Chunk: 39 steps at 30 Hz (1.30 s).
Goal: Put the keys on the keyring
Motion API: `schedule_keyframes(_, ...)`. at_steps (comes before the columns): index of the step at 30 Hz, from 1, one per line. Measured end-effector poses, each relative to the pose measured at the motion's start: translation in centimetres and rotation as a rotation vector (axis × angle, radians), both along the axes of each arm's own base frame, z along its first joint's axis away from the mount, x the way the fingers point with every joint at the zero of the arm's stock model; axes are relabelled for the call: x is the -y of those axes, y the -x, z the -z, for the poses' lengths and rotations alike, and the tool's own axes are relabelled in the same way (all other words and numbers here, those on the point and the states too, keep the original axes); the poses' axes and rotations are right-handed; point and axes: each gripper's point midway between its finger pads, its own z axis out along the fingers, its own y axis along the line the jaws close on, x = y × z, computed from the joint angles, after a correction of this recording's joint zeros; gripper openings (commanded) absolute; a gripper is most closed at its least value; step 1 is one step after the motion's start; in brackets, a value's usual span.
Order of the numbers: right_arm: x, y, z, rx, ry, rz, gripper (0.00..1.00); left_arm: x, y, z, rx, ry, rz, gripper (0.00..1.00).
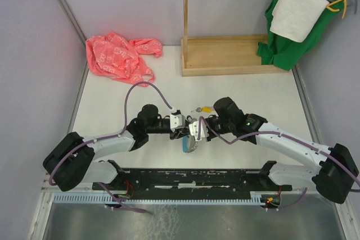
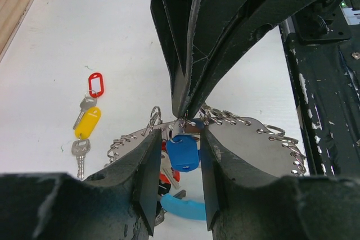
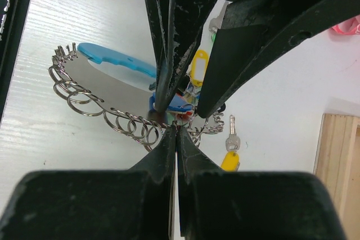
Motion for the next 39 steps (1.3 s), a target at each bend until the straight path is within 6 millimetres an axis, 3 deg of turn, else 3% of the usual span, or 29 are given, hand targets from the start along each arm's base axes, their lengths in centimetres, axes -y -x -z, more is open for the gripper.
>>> schedule_keyframes(3,-0.1,0.1,0.0,-0.002,-0.002,-0.006,0.01,0.2,0.0,0.0,-0.007,-0.003,0.012,0.37)
schedule_keyframes(11,0.1,0.1,0.1,0.000,0.003,-0.002,0.01,0.4,0.0,-0.1,-0.017,-0.009,0.018,0.03)
schedule_keyframes(22,0.1,-0.1,-0.6,-0.007,-0.105,0.062,0.01,-0.2,-0.2,-0.6,-0.034,0.019,-0.044,0.03)
schedule_keyframes(39,0.0,-0.1,-1.4,-0.010,-0.298,0.126,0.01,-1.0,0.0,-0.1,-0.205,0.077,-0.152,0.03)
